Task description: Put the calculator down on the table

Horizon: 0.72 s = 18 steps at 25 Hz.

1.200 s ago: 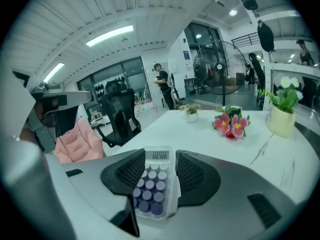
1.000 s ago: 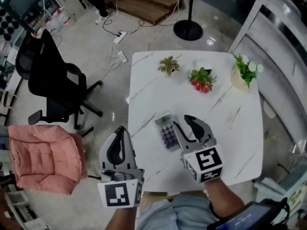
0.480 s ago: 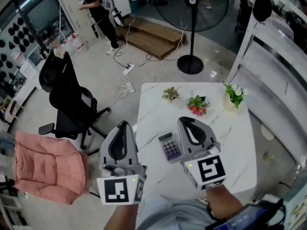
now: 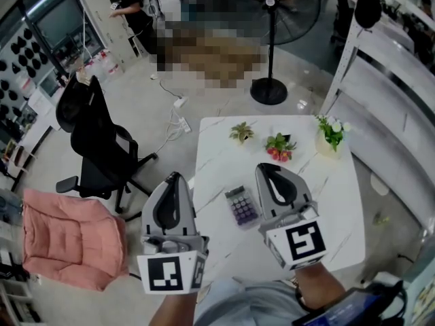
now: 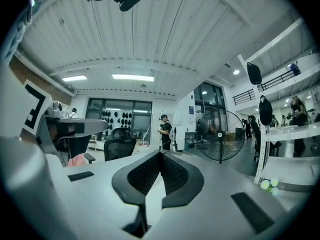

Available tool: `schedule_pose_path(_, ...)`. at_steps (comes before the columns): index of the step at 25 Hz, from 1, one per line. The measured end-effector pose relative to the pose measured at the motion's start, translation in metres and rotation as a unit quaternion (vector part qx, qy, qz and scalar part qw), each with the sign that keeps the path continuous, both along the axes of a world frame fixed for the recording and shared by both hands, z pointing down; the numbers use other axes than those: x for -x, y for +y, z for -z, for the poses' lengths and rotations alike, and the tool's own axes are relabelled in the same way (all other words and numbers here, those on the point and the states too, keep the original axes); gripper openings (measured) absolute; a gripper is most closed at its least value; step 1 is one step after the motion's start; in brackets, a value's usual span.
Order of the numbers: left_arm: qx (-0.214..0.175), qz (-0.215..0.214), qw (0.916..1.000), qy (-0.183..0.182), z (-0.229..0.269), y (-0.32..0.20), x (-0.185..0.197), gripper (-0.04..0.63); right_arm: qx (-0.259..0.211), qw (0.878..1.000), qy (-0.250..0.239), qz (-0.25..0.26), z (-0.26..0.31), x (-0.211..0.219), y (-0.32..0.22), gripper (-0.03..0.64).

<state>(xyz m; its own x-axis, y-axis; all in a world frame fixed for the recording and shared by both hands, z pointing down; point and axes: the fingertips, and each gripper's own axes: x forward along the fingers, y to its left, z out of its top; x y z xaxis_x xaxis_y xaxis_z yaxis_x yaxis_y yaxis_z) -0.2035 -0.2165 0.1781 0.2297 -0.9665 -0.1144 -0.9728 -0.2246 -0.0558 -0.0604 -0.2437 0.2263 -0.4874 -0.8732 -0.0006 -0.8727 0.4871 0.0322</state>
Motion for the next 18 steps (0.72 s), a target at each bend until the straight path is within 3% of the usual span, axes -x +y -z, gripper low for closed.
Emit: schedule_pose_path(18,-0.003,0.002,1.0,-0.009,-0.0014,0.0007,-0.0014,0.009,-0.004,1.0,0.001,0.001,0.0018,-0.002,-0.0031,0.017)
